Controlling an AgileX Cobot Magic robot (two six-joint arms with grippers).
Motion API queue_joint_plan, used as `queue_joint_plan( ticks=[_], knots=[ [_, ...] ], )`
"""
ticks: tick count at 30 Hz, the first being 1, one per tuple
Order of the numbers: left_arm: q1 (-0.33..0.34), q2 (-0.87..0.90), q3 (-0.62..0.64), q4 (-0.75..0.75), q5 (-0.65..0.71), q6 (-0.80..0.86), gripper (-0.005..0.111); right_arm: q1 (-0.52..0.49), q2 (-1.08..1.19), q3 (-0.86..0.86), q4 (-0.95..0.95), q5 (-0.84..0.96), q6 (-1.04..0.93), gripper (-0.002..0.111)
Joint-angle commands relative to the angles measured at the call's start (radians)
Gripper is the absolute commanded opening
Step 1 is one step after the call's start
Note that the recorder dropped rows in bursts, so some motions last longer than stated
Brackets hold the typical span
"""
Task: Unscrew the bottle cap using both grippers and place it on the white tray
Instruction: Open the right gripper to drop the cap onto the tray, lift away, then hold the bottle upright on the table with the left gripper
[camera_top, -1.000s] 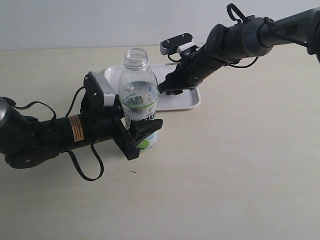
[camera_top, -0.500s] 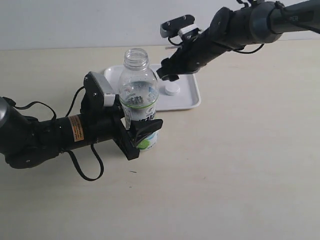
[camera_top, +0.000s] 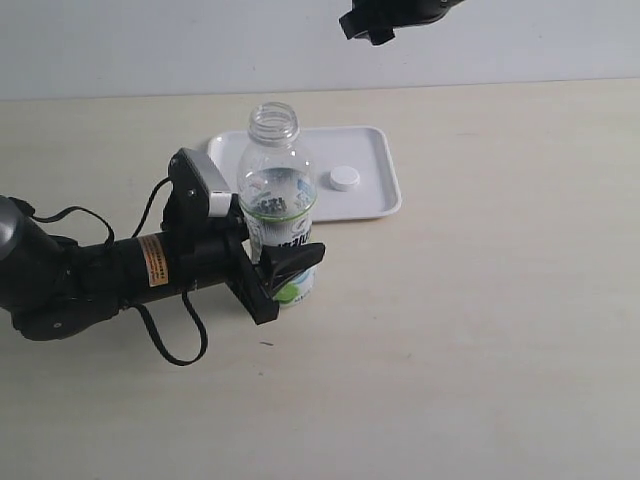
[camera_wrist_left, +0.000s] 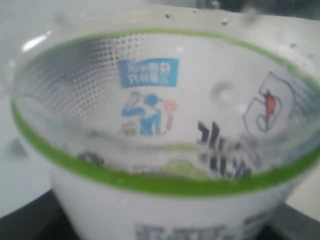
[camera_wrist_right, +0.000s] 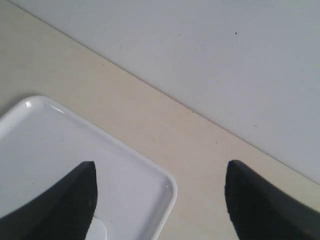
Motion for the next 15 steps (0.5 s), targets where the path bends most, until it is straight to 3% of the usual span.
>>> queue_joint_plan(
  ticks=[1, 15],
  knots=[
    [0.000, -0.007, 0.001, -0.018, -0.046, -0.048, 0.000, -0.006, -0.014, 0.000, -0.014, -0.003, 0.025, 0.069],
    [0.000, -0.007, 0.001, -0.015, -0.046, -0.044, 0.000, -0.006, -0.014, 0.000, -0.014, 0.014, 0.025, 0.069]
  ],
)
